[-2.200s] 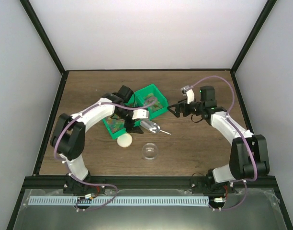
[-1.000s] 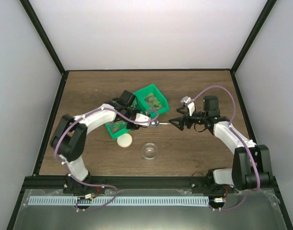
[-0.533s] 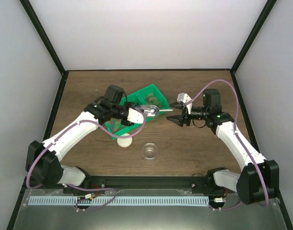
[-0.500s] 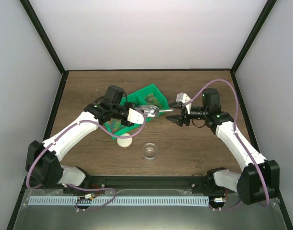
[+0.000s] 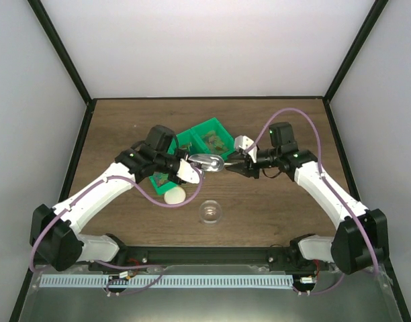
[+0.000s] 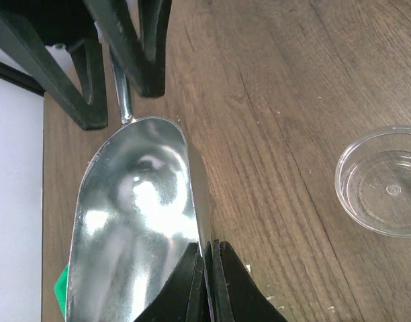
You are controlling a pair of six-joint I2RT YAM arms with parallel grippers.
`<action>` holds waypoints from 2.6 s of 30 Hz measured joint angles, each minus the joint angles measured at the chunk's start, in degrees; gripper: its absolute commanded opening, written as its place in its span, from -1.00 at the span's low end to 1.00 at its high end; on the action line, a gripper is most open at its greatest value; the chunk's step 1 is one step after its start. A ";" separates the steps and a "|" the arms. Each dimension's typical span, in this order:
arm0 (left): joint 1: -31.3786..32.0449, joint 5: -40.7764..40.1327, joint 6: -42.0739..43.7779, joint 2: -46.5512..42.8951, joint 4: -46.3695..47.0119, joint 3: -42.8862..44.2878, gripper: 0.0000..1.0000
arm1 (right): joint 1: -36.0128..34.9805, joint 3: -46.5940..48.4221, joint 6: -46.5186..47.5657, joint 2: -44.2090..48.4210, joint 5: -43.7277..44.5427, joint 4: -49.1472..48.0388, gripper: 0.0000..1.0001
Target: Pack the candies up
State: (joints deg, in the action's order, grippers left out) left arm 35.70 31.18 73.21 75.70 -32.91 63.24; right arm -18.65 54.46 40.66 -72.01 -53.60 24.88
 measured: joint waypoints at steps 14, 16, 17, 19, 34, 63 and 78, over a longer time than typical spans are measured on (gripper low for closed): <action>0.59 -0.09 1.01 -0.17 -0.20 -0.57 -0.92 | -1.18 1.18 1.99 -1.46 1.05 2.78 -0.41; 0.61 -0.07 1.01 -0.17 -0.20 -0.61 -0.92 | -1.18 1.18 2.32 -1.66 1.22 3.15 -0.45; 0.61 -0.07 1.01 -0.20 -0.17 -0.61 -0.92 | -1.20 1.18 2.45 -1.70 1.31 3.26 -0.45; 0.61 -0.04 1.01 -0.20 -0.17 -0.61 -0.92 | -1.20 1.18 2.84 -1.77 1.38 3.48 -0.45; 0.61 0.63 1.16 -0.98 -0.13 -0.81 -0.92 | -1.20 0.11 3.21 -1.73 0.22 3.45 -0.71; -1.05 -0.13 -9.73 -0.94 3.78 -1.97 0.07 | -1.20 0.35 -4.76 -0.66 0.24 2.60 -0.99; -19.23 -2.36 -33.90 10.32 4.28 10.58 0.21 | -1.20 2.60 -19.89 -3.67 15.69 3.63 -0.99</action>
State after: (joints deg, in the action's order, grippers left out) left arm 16.47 28.82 39.31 86.02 -28.62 73.82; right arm -19.86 57.06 20.78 -75.68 -37.91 28.51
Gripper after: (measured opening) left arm 0.604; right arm 0.089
